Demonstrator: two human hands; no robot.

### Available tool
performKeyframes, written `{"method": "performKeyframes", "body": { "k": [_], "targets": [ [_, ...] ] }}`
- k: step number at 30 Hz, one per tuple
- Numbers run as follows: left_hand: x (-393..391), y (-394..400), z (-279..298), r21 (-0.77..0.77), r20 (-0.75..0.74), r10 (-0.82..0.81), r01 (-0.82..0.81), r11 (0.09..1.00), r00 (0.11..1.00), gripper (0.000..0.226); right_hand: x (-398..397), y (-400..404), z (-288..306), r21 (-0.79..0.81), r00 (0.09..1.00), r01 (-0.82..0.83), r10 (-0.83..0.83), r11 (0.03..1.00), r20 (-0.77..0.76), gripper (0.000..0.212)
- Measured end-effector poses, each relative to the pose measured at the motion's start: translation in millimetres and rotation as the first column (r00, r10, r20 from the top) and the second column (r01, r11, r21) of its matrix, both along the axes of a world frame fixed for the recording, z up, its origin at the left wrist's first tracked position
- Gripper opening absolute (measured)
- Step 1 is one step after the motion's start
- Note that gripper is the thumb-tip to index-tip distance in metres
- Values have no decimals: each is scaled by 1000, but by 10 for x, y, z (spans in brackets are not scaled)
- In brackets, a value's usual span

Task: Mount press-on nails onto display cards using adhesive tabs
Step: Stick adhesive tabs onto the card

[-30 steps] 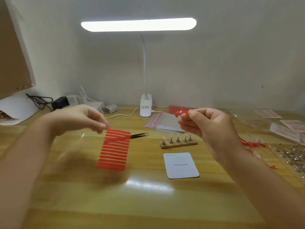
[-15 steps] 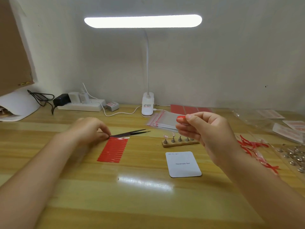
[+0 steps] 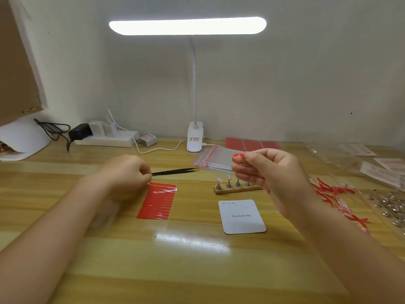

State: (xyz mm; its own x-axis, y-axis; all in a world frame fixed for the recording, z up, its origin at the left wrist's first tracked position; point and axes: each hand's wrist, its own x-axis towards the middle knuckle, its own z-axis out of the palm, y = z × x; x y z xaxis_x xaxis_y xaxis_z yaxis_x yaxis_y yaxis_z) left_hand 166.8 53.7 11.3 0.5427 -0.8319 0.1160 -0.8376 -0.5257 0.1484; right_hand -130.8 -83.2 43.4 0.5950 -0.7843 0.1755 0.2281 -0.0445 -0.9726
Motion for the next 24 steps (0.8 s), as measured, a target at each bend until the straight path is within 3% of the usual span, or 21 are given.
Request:
{"method": "performKeyframes", "body": {
  "k": [5,11,13,15,17,19,21,22,24],
  "targets": [
    [43,-59,-133,1,297,16,-17,1000,955,23,-3,-10,-4,33,1000,1,0,999,-19,10],
    [112,-16,-136,73,374,100,-136,988,922,22,0,-21,-4,70,999,4,-1,998,-41,9],
    [-1,-48,-108,-31,412,141,-141,989,900,25,3,-21,-4,91,999,1,3,996,-42,8],
    [-226,-100,11,-279,267,161,-84,957,950,18,5,-30,-2,113,999,-7,11,994,-33,7],
    [-555,-161,150,-478,-50,27,-48,877,998,10,12,-34,8,136,999,-24,28,990,-27,8],
    [-966,-233,236,-561,-359,-219,-22,828,907,10,13,-38,12,174,999,-49,52,983,-10,9],
    [-1309,-268,247,-592,-547,-374,-31,805,749,12,11,-34,18,211,996,-88,87,974,12,10],
    [-1421,-272,231,-611,-578,-414,-37,790,703,14,9,-31,19,218,994,-111,110,970,19,10],
    [-1536,-264,218,-665,-536,-468,-9,747,702,16,-1,-19,17,198,986,-163,165,966,6,10]
  ]
}}
